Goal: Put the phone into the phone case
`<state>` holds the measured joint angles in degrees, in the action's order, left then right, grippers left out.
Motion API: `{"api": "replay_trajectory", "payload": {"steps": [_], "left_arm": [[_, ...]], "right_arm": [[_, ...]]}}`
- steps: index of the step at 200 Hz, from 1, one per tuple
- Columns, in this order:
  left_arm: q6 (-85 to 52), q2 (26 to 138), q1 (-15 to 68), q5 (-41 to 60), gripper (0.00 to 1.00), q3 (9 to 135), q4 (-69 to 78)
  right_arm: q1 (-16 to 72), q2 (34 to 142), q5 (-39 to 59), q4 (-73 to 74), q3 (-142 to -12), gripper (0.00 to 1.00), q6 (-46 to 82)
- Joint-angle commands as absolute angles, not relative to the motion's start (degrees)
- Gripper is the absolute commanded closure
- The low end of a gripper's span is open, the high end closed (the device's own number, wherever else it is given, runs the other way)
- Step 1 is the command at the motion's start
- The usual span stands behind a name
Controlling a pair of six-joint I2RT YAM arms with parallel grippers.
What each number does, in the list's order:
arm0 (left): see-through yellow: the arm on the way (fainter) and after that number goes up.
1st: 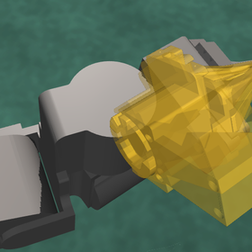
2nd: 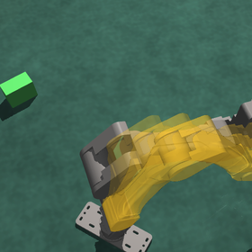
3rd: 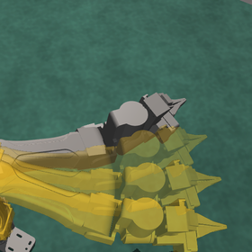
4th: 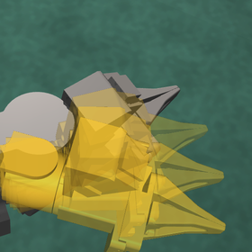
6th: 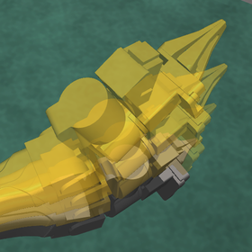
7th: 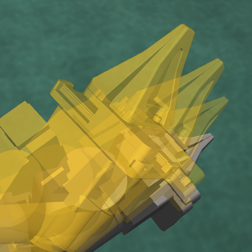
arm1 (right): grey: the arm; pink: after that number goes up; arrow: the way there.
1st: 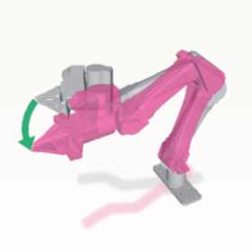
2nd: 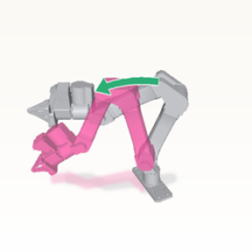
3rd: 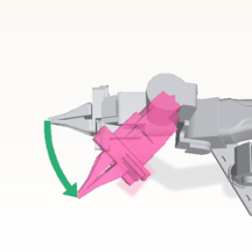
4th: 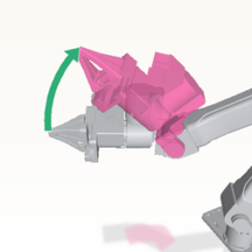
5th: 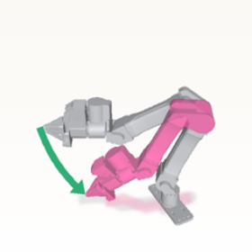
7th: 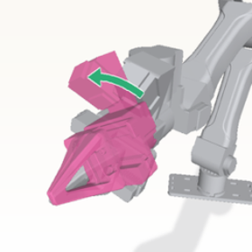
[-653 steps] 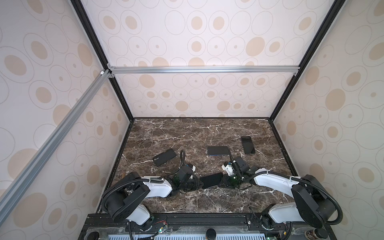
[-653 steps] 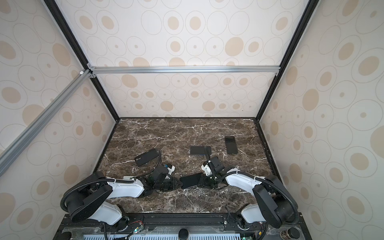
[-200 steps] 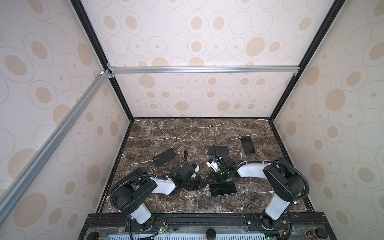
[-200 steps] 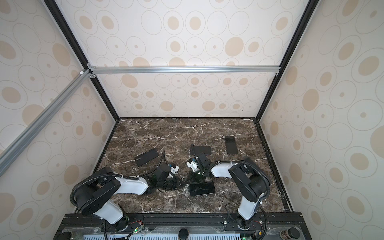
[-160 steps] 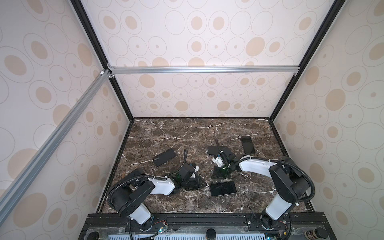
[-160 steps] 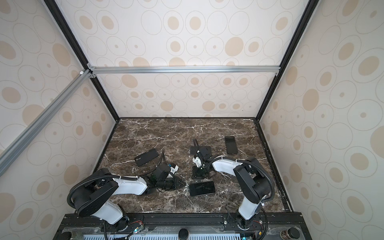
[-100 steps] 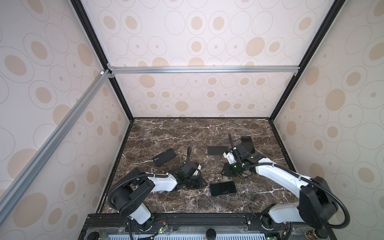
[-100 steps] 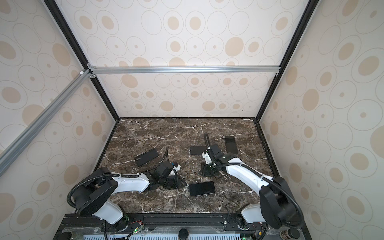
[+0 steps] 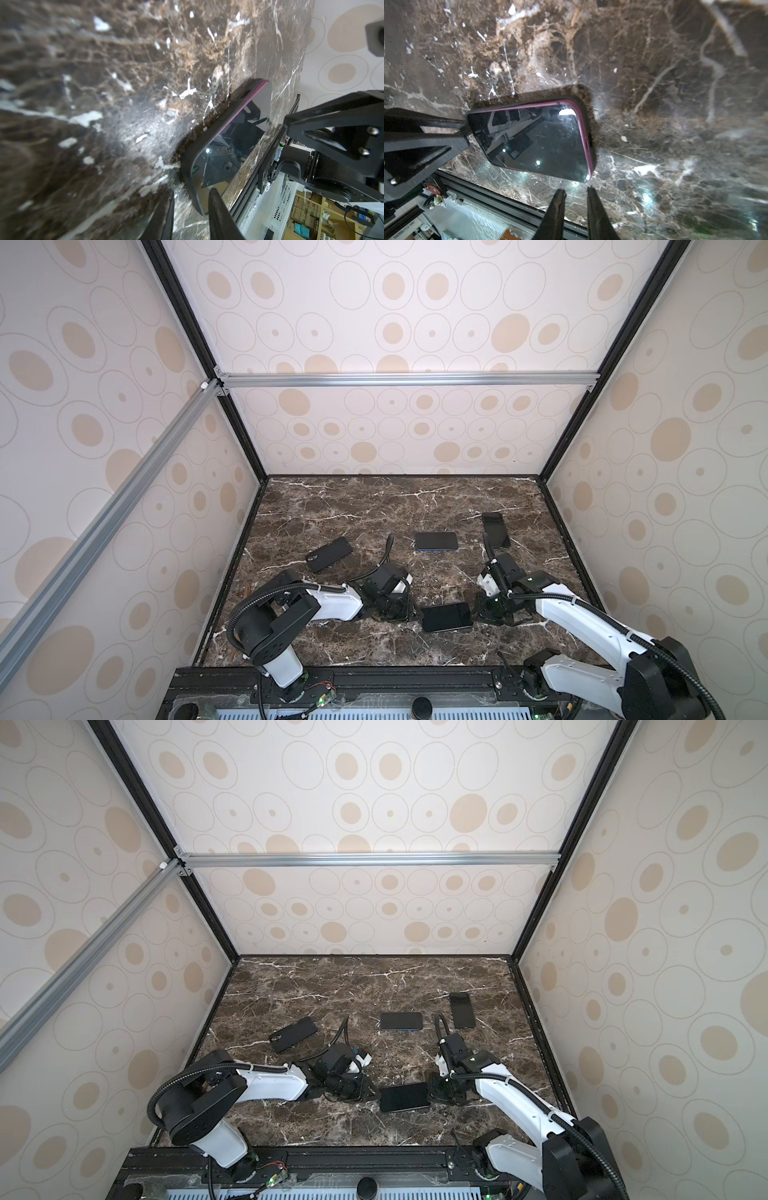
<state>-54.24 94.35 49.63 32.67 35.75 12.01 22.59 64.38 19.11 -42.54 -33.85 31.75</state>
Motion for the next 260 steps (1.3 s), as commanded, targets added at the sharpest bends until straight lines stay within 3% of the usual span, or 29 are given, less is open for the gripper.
{"api": "replay_trajectory", "payload": {"steps": [1, 46, 76, 118, 187, 237, 260], "left_arm": [[-54.5, 96.7, 50.6, 31.0, 0.71, 34.5, 3.3], [-55.4, 97.0, 50.9, 31.2, 0.71, 34.7, 3.3], [-55.8, 97.4, 51.0, 31.1, 0.72, 34.9, 3.3], [-57.0, 95.1, 51.0, 24.5, 0.72, 34.5, 1.1], [-58.5, 88.6, 49.0, 16.7, 0.70, 32.2, -2.2], [-57.7, 83.0, 47.3, 12.4, 0.69, 31.1, -5.7], [-57.3, 83.1, 47.3, 14.9, 0.69, 30.4, -4.7]], "right_arm": [[21.7, 65.4, 20.3, -42.5, -32.5, 0.78, 32.1], [21.4, 68.7, 22.9, -39.1, -30.6, 0.78, 32.0], [21.4, 69.8, 25.4, -36.4, -29.5, 0.85, 32.1], [21.7, 70.0, 29.6, -34.0, -28.7, 0.87, 32.5], [30.1, 74.4, 33.5, -22.3, -29.2, 0.87, 40.5], [31.2, 69.4, 24.9, -29.4, -30.9, 0.87, 38.9], [31.1, 66.6, 21.4, -35.1, -32.0, 0.80, 37.3]]}}
